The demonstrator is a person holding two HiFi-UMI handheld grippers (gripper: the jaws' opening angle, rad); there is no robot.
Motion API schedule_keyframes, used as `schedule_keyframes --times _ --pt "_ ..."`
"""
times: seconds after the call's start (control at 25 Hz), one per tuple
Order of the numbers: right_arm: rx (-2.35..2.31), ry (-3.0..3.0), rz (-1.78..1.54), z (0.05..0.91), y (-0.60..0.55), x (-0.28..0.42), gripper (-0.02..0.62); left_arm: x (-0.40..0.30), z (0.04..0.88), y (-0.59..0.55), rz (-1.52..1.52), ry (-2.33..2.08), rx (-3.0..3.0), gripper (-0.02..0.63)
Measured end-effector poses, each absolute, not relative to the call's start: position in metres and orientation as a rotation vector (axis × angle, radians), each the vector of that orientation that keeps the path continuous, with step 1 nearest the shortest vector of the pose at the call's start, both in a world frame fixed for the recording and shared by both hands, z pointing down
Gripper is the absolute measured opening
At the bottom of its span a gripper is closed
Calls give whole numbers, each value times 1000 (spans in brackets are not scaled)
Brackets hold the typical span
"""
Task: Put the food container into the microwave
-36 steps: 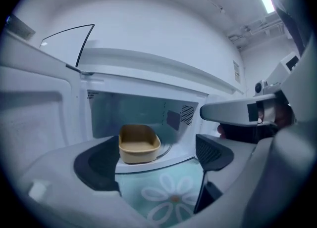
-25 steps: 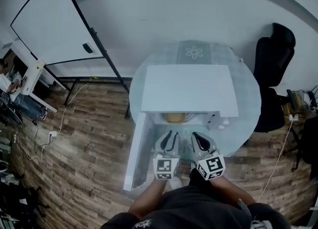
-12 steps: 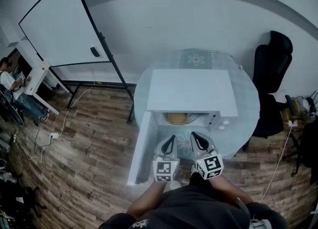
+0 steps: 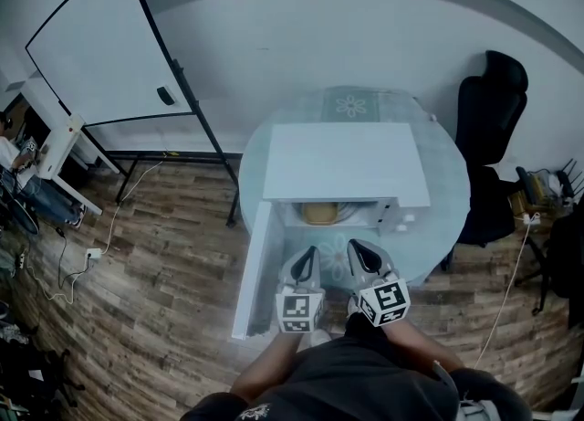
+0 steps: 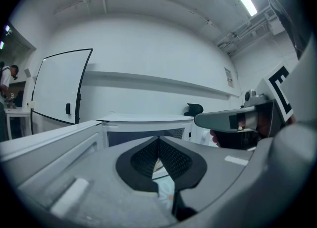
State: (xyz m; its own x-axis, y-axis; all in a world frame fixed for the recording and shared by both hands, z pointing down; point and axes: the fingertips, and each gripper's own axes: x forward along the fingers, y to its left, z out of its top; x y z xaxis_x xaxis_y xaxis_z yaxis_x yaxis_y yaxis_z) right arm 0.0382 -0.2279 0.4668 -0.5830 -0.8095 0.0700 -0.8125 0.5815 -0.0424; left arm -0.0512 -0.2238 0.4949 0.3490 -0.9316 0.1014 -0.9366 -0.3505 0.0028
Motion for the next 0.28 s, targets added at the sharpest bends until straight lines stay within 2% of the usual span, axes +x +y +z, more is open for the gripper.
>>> schedule_keyframes --times 0.28 --pt "1394 -2750 116 470 -226 38 1 -53 499 -220 127 -1773 2507 6"
